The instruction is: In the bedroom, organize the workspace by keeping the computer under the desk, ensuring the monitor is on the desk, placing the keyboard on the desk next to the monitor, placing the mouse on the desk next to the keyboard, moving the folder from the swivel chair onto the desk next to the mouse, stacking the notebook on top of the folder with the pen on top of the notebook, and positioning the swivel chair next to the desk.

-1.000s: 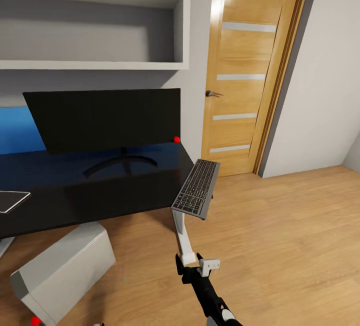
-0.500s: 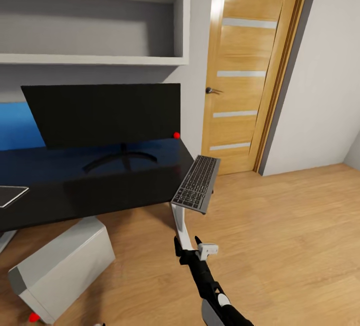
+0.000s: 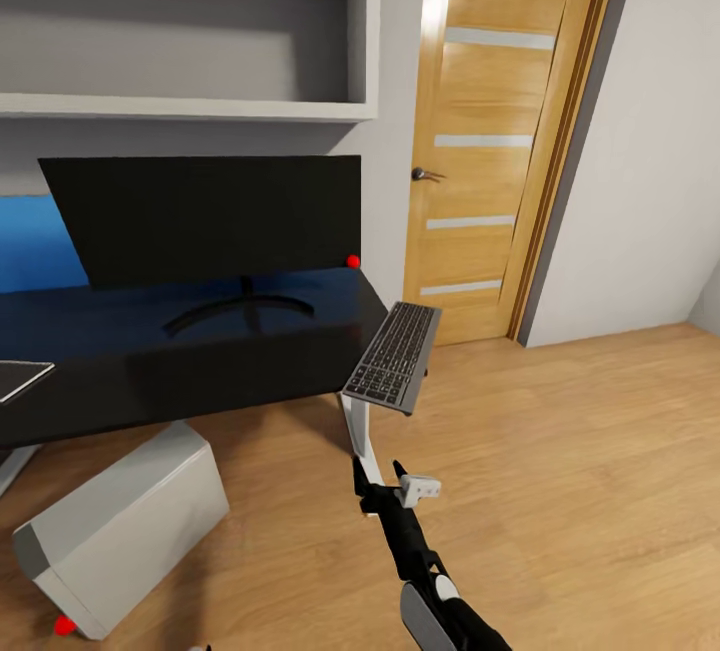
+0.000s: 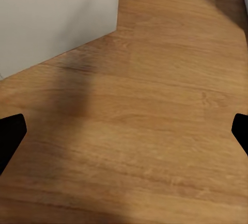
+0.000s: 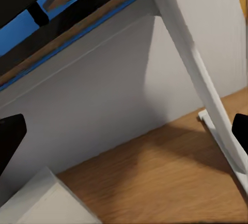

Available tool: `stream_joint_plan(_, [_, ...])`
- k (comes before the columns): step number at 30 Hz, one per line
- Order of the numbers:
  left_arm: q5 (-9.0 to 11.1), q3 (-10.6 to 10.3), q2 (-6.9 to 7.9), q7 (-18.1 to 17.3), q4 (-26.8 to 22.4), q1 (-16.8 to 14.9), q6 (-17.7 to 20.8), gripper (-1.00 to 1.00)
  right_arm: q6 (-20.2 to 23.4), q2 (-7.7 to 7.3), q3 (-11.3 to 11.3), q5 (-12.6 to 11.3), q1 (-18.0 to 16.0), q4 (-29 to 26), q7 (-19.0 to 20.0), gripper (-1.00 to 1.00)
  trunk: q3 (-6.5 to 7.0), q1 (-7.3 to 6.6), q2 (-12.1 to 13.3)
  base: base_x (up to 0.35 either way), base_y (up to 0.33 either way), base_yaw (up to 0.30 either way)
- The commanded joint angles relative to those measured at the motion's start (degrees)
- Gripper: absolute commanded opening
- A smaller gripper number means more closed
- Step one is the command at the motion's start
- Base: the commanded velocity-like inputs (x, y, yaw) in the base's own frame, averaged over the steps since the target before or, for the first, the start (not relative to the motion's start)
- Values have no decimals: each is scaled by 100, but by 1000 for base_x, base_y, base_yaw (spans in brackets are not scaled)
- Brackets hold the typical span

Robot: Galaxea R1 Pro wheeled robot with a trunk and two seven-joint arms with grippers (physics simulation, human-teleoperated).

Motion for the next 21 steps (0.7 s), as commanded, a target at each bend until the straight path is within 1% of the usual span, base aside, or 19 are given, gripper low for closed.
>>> stream_joint_plan(1, [24,-11,3,19,-7,3,-11,100,-20,0,14,-161,-7,9,32,100,-23,22,-44,0,0,0])
stream_joint_plan(3, [24,-7,4,17,-6,3,-12,100,-17,0,11,-480,-7,8,42,100,-59,66,-124,0,0,0])
stream_joint_plan(4, [24,-7,5,18,-6,3,-15,100,-16,0,15,-929,-7,-1,61,100,-76,88,-164,0,0,0])
stream_joint_plan(5, [24,-6,5,19,-5,3,-15,100,-15,0,15,-1037,-7,-3,64,100,-94,110,-204,0,0,0])
stream_joint_plan(6, [24,-9,3,18,-5,3,-16,100,-13,0,16,-1337,-7,-9,70,100,-112,132,-244,0,0,0])
stream_joint_plan(7, [24,-10,2,18,-5,3,-16,100,-12,0,16,-1423,-7,-11,72,100,-130,154,-284,0,0,0])
stream_joint_plan(8, [24,-12,1,17,-5,3,-15,100,-7,0,19,-1778,-7,-24,105,100,-148,176,-324,0,0,0])
stream_joint_plan(9, [24,-12,0,17,-5,3,-13,100,-7,0,20,-1809,-7,-27,124,100,-166,198,-364,0,0,0])
stream_joint_plan(13, [24,-18,-3,13,-5,3,-9,100,32,0,26,-1933,-7,-98,363,100,-166,198,-364,0,0,0])
stream_joint_plan(14, [19,-20,1,11,1,3,-8,100,438,0,135,-2334,-7,-289,527,100,-166,198,-364,0,0,0])
stream_joint_plan(15, [18,-20,2,11,1,3,-8,100,516,0,166,-2397,-7,-304,538,100,-166,198,-364,0,0,0])
stream_joint_plan(16, [17,-21,3,11,5,3,-6,100,664,0,235,-2516,-7,-332,552,100,-166,198,-364,0,0,0])
stream_joint_plan(19, [15,-21,2,10,9,3,-6,100,859,0,373,-2726,-7,-458,566,100,-166,198,-364,0,0,0])
stream_joint_plan(20, [11,-24,1,10,13,3,-4,100,930,0,491,-2888,-7,-594,558,100,-166,198,-364,0,0,0])
stream_joint_plan(21, [10,-25,2,10,14,3,-3,100,945,0,542,-2947,-7,-638,555,100,-166,198,-364,0,0,0])
